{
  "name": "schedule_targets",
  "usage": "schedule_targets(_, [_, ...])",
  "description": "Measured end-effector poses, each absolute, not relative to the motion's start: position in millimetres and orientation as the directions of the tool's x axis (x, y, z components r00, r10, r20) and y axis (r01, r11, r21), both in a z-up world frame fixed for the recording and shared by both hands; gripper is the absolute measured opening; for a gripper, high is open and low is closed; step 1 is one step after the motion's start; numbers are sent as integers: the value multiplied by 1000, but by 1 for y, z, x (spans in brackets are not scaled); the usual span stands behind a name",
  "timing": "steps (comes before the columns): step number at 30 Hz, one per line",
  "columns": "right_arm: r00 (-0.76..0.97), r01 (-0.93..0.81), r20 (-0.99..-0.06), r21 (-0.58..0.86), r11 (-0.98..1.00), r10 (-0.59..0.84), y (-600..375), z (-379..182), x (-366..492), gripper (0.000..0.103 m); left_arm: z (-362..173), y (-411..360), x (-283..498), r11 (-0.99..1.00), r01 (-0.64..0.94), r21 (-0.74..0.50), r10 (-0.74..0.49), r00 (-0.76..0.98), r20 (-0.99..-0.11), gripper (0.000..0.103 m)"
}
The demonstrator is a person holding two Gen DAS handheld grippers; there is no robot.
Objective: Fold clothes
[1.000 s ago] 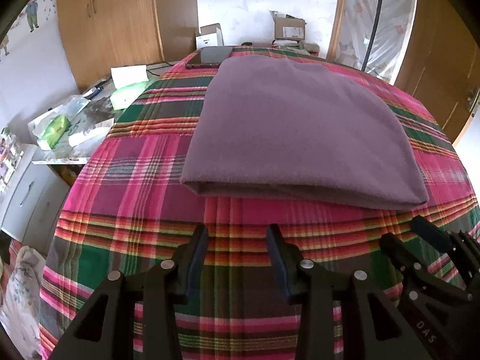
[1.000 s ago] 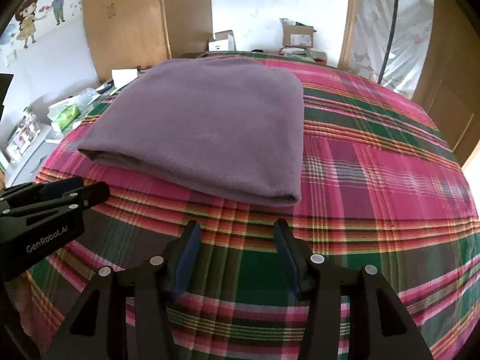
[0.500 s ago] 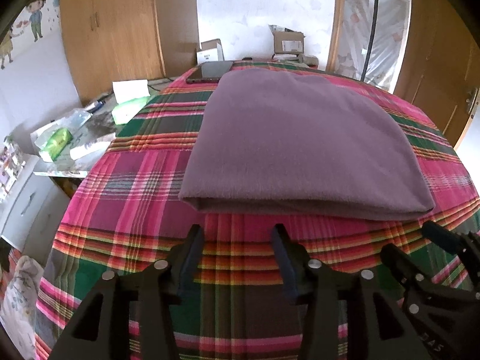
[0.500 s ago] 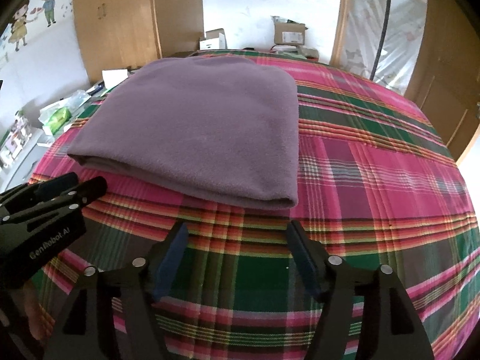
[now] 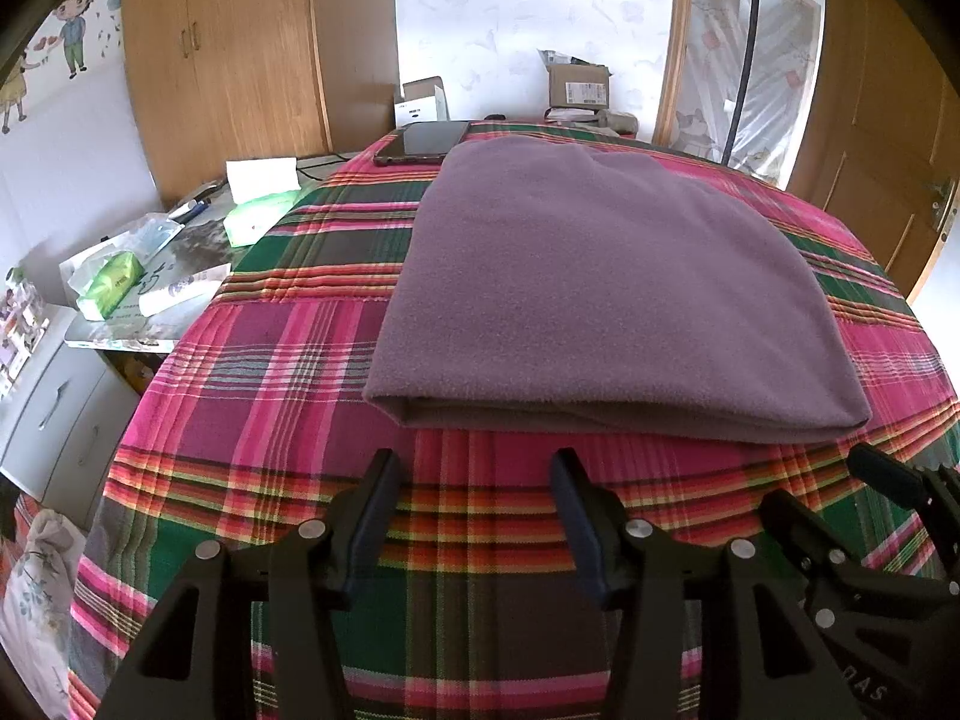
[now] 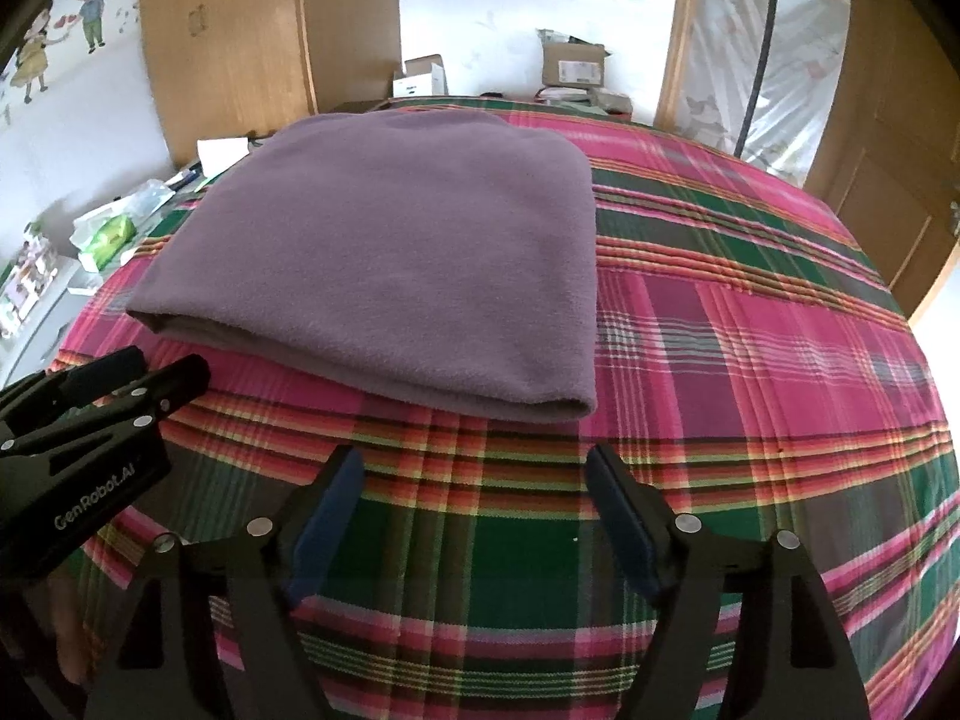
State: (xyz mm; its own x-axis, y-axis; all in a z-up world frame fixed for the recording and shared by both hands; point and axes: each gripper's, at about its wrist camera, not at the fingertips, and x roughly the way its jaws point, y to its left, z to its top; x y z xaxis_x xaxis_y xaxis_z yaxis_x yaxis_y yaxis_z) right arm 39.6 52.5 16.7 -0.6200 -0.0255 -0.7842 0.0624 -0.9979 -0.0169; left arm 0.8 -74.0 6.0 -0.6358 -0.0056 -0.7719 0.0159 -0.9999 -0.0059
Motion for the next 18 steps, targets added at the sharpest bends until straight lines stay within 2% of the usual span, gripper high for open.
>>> schedule_targets(7, [-619, 60, -785, -18, -998, -23, 52, 17, 39, 79, 5, -74, 0, -1000, 17, -7, -5, -636, -772, 53])
schedule_targets(12, [-619, 60, -785, -18, -998, -23, 52, 17, 38, 79, 5, -73, -1, -1000, 1, -13, 10, -633, -774, 62])
schedule_targets(18, [-620, 60, -785, -18, -998, -24, 52, 17, 38, 79, 4, -72, -1, -1000, -1, -11, 9, -633, -774, 62])
